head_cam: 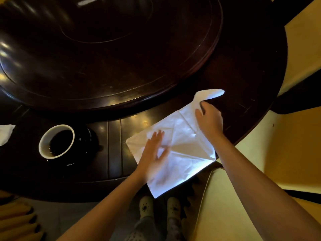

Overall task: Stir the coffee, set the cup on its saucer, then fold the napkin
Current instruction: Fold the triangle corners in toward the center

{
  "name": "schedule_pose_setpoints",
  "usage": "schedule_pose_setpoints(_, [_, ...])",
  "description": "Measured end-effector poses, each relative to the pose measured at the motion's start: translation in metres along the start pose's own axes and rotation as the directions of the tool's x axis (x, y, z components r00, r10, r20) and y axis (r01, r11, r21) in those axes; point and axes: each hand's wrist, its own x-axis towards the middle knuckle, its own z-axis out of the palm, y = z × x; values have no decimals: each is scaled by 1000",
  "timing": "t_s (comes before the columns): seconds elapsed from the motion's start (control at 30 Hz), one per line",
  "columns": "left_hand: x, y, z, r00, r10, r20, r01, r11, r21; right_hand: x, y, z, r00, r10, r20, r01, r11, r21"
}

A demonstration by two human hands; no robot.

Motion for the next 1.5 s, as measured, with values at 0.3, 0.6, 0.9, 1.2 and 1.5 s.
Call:
schedule_pose_setpoints(0.3, [57,-1,-77,902,-415,120,320,457,-830,-78,-14,59,697,-705,130,684,600,-415])
schedule_pose_setpoints(0.6, [49,-15,-84,867,-489,-98,405,806,-432,-94,33,6,861,-479,171,509,804,-308])
schedule_pose_setpoints(0.9, [36,-23,-79,893,-394,-218,384,919,-88,-101,87,-10,902,-415,117,430,884,-182])
schedule_pose_setpoints(1.2, [37,-27,-79,875,-426,-232,421,904,-71,-115,89,-10,927,-362,96,360,932,45])
schedule_pose_setpoints(1.5, [37,-22,-75,899,-186,-397,292,929,226,-117,69,-20,968,-245,53,242,969,54])
